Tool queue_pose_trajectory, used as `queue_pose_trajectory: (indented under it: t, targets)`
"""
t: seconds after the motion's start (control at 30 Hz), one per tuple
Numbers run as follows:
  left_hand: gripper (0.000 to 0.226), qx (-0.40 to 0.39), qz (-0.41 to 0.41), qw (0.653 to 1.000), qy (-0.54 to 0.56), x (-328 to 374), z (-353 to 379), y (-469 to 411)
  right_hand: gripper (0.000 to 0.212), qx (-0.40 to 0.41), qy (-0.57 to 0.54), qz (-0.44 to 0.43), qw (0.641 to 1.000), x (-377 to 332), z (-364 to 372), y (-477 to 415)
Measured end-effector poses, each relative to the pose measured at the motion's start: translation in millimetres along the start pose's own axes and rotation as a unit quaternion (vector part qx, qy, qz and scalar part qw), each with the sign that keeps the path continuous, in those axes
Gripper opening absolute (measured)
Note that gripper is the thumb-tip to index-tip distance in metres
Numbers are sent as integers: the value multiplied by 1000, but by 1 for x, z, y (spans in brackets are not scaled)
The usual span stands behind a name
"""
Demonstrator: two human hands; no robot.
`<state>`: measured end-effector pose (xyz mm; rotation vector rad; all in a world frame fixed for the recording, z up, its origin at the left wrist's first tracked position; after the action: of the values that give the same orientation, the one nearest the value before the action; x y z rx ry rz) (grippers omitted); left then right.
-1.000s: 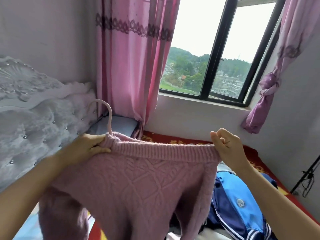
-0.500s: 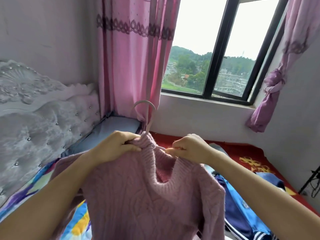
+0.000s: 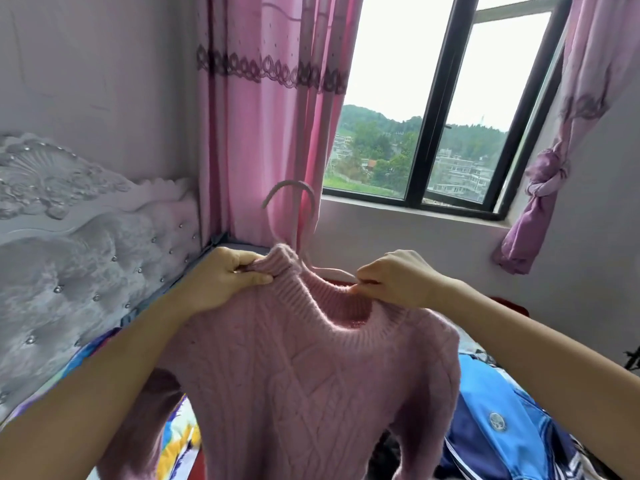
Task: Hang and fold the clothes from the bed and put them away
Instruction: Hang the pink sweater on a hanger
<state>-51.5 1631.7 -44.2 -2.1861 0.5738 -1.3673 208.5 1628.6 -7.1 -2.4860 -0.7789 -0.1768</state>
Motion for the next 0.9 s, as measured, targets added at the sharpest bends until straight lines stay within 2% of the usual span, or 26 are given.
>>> queue_pose_trajectory:
  t: [0.13, 0.23, 0.37, 0.5, 0.57, 0.67, 0.7, 0.73, 0.83, 0.9]
  targets:
    - [25, -8, -61, 998, 33, -23, -21, 8, 46, -39, -4, 74, 996, 26, -6, 8]
    - [19, -2, -118, 991, 56, -29, -17, 10, 32, -47, -78, 88, 992, 24, -4, 3]
    - [23, 7, -139, 988, 71, -28, -23, 15, 38, -35, -167, 116, 979, 31, 1, 11]
    - [27, 16, -134, 988, 75, -22, -40, 19, 38, -17, -286, 148, 946, 36, 5, 30]
    - [21, 41, -121, 991, 41, -20, -38, 17, 36, -4, -321, 179, 930, 29, 13, 35]
    - [14, 98, -85, 992, 2, -20, -35, 15, 14, 26, -412, 226, 882, 28, 20, 47]
    - [15, 115, -80, 990, -1, -23, -37, 18, 16, 29, -441, 240, 864, 33, 21, 57]
    - [16, 131, -79, 988, -4, -27, -40, 21, 29, 26, -447, 251, 858, 41, 22, 68]
    - [17, 164, -100, 981, 1, -36, -47, 29, 80, -34, -279, 275, 919, 65, 38, 103]
    - [17, 171, -104, 980, 9, -36, -47, 31, 96, -52, -242, 314, 917, 65, 60, 116]
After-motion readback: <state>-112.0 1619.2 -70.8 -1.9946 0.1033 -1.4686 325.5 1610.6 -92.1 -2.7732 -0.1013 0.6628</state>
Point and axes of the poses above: each hand's wrist, its own y-axis away from the middle knuckle, its own z-axis out of the palm, x = y × z, the point moved 2 cm from there along -y, towards the middle knuckle, and after that the axes turned 13 degrees about x, right-handed, at the moved point
